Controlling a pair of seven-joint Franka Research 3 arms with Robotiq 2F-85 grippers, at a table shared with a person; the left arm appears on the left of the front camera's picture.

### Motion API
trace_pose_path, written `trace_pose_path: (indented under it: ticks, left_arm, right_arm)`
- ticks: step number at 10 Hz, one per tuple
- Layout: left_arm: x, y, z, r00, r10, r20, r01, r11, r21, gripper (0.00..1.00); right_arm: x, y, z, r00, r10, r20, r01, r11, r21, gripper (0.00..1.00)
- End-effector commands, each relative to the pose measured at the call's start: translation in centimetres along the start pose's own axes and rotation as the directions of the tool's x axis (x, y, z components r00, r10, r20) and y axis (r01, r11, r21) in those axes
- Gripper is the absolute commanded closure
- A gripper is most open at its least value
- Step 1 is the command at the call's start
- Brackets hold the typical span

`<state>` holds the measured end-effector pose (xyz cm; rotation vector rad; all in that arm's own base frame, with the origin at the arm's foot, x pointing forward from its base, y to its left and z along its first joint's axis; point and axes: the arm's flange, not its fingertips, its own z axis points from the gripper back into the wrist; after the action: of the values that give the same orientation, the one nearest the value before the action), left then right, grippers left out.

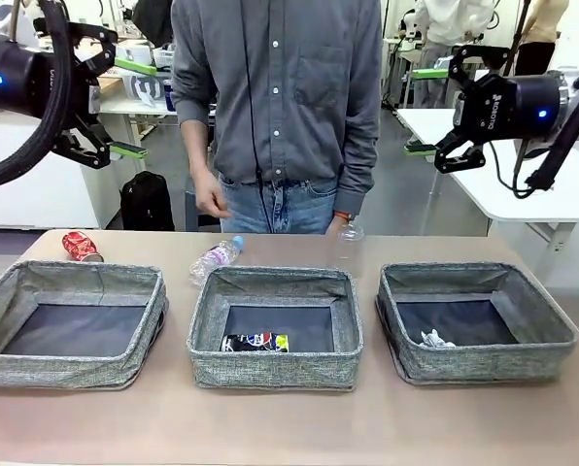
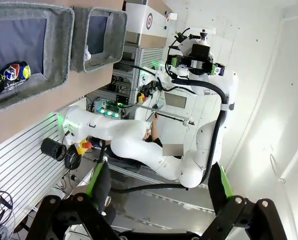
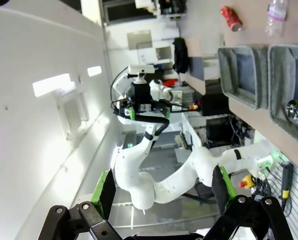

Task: Sort the waste into the appropriate baskets.
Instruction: Pick up the waste item pointed out by the person.

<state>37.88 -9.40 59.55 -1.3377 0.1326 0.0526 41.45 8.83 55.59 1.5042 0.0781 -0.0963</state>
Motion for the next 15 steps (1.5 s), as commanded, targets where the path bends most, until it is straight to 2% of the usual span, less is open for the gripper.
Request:
trace_pose_path:
  ticks: [1, 10, 11, 13, 14, 15]
  left_arm:
    - [0.0, 0.0, 0.1, 1.0, 0.002, 0.003, -0.002, 1.0, 0.002, 0.0]
    - [0.0, 0.0, 0.0, 1.0, 0.0, 0.0, 0.0, 1.0, 0.0, 0.0]
    - [0.0, 0.1, 0.0, 1.0, -0.017, 0.004, 0.017, 0.997, 0.07, 0.0]
    - [1.0, 0.9, 1.0, 0.988, -0.04, 0.151, -0.01, 0.947, 0.32, 0.0]
    - [1.2, 1.5, 2.1, 0.99, -0.108, 0.086, 0.058, 0.888, 0.456, 0.0]
    - [1.5, 2.2, 4.0, 0.983, -0.156, 0.1, 0.061, 0.779, 0.624, 0.0]
  right_arm:
    - [0.1, 0.2, 0.1, 1.0, 0.004, 0.002, -0.004, 1.0, 0.01, 0.0]
    - [0.1, 0.2, 0.1, 1.0, 0.004, 0.002, -0.004, 1.0, 0.01, 0.0]
    - [0.1, 0.2, 0.1, 1.0, 0.004, 0.002, -0.004, 1.0, 0.01, 0.0]
    - [0.1, 0.2, 0.1, 1.0, 0.004, 0.002, -0.004, 1.0, 0.01, 0.0]
    - [0.1, 0.2, 0.1, 1.0, 0.004, 0.002, -0.004, 1.0, 0.01, 0.0]
    - [0.1, 0.2, 0.1, 1.0, 0.004, 0.002, -0.004, 1.0, 0.01, 0.0]
